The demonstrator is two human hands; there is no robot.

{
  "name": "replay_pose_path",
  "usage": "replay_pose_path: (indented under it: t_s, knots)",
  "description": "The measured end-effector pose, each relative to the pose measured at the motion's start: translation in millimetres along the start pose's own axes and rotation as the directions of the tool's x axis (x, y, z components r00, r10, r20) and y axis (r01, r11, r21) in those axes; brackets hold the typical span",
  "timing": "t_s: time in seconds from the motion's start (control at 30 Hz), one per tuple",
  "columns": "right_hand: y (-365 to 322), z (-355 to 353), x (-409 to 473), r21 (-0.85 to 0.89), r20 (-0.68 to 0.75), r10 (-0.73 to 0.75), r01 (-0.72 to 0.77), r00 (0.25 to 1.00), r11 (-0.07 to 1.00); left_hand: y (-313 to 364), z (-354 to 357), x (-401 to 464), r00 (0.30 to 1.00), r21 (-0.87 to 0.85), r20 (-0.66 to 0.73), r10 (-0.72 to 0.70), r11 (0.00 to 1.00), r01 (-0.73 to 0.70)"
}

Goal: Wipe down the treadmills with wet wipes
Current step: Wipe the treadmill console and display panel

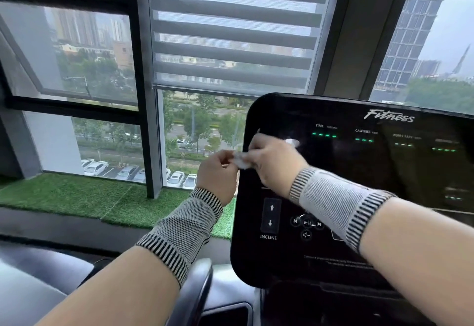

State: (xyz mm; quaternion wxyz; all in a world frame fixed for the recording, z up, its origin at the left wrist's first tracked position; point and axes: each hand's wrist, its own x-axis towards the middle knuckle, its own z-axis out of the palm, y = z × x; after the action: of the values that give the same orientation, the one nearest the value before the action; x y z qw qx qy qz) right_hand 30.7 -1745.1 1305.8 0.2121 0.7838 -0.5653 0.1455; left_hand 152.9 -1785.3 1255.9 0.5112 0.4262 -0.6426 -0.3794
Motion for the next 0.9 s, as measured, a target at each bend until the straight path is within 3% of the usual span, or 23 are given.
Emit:
replay_pose_path:
  t_s: [0.07, 0.17, 0.23, 0.43, 0.53, 0.67, 0.8, 0.9]
  knots:
    - [-1.6, -4.1, -3.6, 0.027, 0.075, 0.014, -0.016, 0.997, 1.0, -0.8, -1.7, -2.2, 1.0, -0.011, -0.006, 0.006, 1.0, -0.006]
    - [18.5, -26.2, 23.9, 0.081, -0.182, 0.183, -0.171, 0.966, 0.982, -2.1, -1.3, -2.1, 1.0, -0.053, 0.005, -0.015, 0.998, 0.015]
    - [31.6, -33.3, 37.3, 0.03, -0.207, 0.253, -0.252, 0.945, 0.967, -3.7, -0.4, -2.5, 1.0, -0.06, 0.0, -0.019, 0.998, 0.019]
    - [10.3, 4.3, -4.6, 0.007, -0.015, 0.099, -0.099, 0.995, 0.995, -2.3, -1.4, -6.8, 0.992, 0.003, -0.124, 0.024, 1.0, -0.024]
    - [6.0, 7.1, -23.3, 0.168, -0.105, 0.168, -0.149, 0.98, 0.974, 9.3, -6.0, -17.5, 0.984, -0.042, -0.164, 0.075, 0.996, -0.083]
    - [-7.4, 2.6, -37.2, 0.483, -0.225, 0.303, -0.164, 0.926, 0.86, 18.6, -5.0, -28.3, 0.994, -0.094, 0.038, 0.1, 0.991, -0.096]
    - [-17.7, -0.2, -45.5, 0.758, -0.196, 0.56, -0.238, 0.805, 0.607, 21.5, -3.3, -32.3, 0.994, -0.278, 0.104, -0.045, 0.958, 0.073]
    - [-18.1, 3.1, -50.9, 0.824, -0.132, 0.657, -0.286, 0.742, 0.489, 26.6, -3.2, -34.6, 0.98, -0.457, 0.148, -0.132, 0.87, 0.186]
